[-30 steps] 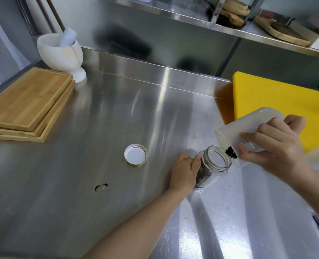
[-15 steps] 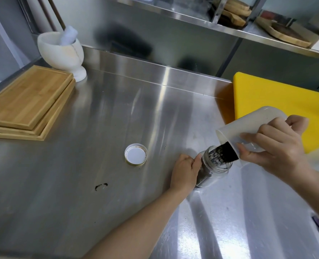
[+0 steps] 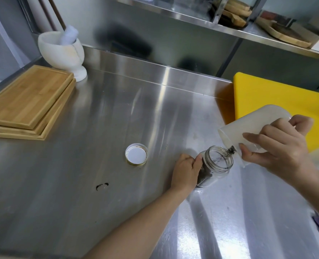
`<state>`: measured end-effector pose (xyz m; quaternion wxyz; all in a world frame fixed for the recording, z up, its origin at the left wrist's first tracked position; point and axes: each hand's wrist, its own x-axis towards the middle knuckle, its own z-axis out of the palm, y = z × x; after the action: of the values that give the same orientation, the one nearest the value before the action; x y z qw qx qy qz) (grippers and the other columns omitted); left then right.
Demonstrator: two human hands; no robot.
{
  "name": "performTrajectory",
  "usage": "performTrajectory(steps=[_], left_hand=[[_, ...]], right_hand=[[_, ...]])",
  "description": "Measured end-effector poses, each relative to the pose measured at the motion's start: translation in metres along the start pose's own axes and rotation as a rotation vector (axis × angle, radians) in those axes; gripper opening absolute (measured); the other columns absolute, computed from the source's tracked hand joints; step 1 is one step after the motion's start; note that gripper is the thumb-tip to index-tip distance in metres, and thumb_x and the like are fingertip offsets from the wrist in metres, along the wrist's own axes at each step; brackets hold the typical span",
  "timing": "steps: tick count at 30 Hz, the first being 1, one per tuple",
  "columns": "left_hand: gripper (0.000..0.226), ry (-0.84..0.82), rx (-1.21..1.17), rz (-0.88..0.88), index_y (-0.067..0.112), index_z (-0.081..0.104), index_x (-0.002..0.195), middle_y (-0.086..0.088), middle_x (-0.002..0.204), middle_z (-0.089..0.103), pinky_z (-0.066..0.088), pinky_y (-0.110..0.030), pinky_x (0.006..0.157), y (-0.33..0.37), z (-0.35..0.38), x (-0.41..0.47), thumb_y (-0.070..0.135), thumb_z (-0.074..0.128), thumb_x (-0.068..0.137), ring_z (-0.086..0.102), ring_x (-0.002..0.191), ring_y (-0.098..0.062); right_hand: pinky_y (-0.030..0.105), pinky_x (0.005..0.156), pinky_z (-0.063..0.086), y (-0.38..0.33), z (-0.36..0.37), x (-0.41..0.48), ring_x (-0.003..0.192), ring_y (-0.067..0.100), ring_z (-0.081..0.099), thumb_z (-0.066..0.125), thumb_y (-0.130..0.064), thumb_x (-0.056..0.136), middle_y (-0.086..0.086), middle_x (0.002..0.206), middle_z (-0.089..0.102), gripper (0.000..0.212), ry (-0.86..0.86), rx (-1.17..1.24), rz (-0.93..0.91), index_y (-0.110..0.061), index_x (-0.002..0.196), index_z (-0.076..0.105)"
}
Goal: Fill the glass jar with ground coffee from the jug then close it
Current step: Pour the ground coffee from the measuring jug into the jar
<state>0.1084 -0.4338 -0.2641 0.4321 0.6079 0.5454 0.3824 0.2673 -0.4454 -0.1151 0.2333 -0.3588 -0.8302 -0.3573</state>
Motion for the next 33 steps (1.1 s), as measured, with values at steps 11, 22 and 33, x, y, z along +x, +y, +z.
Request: performTrajectory(steps=[11, 22, 33], left_hand=[[0.051, -0.020, -0.013, -0.003, -0.003, 0.061, 0.073, -0.005, 0.086, 0.047, 0.024, -0.014, 0.069, 0.000, -0.002, -0.002, 0.036, 0.038, 0.095, 0.043, 0.075, -0.014], [0.052, -0.043, 0.006, 0.001, -0.004, 0.062, 0.072, -0.005, 0.083, 0.048, 0.023, -0.014, 0.070, 0.000, -0.003, -0.001, 0.036, 0.036, 0.095, 0.041, 0.076, -0.010], [0.054, -0.061, 0.005, -0.025, -0.004, 0.062, 0.074, -0.006, 0.084, 0.048, 0.031, -0.020, 0.078, -0.002, -0.003, -0.001, 0.039, 0.036, 0.094, 0.048, 0.081, -0.017]], right_hand=[[0.040, 0.066, 0.022, -0.009, -0.003, 0.001, 0.065, 0.021, 0.036, 0.065, -0.020, 0.085, 0.007, 0.051, 0.048, 0.017, -0.015, -0.013, -0.163, -0.007, 0.083, 0.054], [0.041, 0.066, 0.023, -0.010, -0.001, -0.003, 0.065, 0.021, 0.037, 0.065, -0.021, 0.084, 0.006, 0.051, 0.049, 0.017, -0.017, -0.034, -0.171, -0.007, 0.085, 0.055], [0.034, 0.070, 0.018, -0.010, 0.003, -0.012, 0.062, 0.019, 0.034, 0.064, -0.022, 0.084, 0.004, 0.047, 0.043, 0.027, 0.046, 0.086, 0.253, -0.002, 0.067, 0.069]])
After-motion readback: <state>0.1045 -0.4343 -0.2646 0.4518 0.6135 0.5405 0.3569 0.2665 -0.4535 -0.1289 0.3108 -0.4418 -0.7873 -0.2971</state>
